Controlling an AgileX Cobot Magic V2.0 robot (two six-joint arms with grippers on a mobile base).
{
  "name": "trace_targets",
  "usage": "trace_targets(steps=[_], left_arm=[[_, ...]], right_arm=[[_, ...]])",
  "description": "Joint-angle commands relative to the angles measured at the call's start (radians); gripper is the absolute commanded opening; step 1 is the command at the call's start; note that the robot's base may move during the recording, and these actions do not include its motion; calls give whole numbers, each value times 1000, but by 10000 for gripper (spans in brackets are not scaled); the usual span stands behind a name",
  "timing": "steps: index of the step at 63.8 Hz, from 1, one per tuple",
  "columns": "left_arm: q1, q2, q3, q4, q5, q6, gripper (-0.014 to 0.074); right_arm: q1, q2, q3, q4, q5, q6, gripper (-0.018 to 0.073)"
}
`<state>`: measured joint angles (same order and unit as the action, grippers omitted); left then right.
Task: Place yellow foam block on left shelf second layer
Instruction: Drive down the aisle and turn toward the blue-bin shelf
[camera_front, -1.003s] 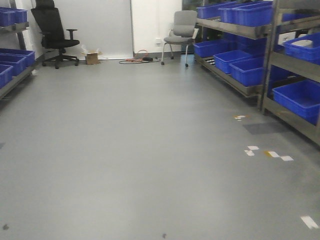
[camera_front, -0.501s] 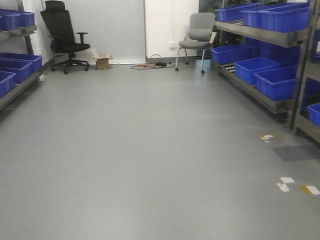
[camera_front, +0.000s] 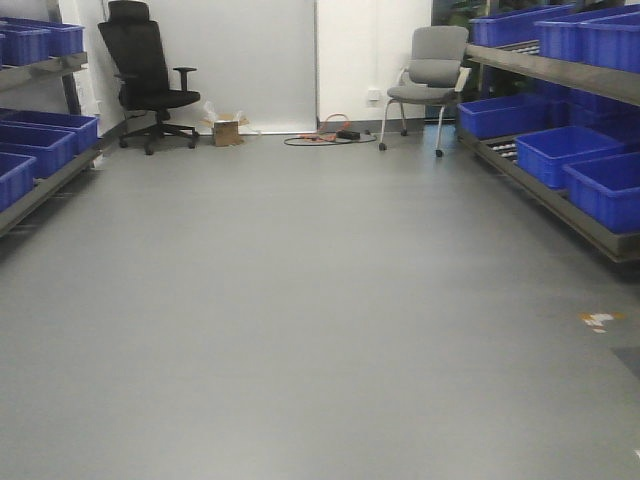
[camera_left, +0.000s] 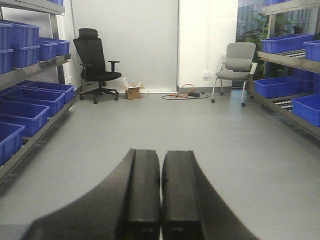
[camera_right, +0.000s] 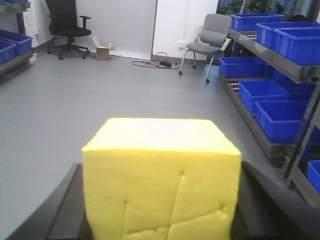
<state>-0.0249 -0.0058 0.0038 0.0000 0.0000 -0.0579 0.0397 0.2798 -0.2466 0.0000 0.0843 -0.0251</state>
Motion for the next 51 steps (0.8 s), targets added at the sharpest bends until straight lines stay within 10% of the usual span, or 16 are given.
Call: trace_targets(steps=[1, 51], left_arm=[[0, -20, 27, -6, -81, -3, 124], [0, -20, 27, -6, -81, -3, 124]], right_arm=[[-5, 7, -31, -7, -90, -9, 465], [-5, 7, -31, -7, -90, -9, 465]])
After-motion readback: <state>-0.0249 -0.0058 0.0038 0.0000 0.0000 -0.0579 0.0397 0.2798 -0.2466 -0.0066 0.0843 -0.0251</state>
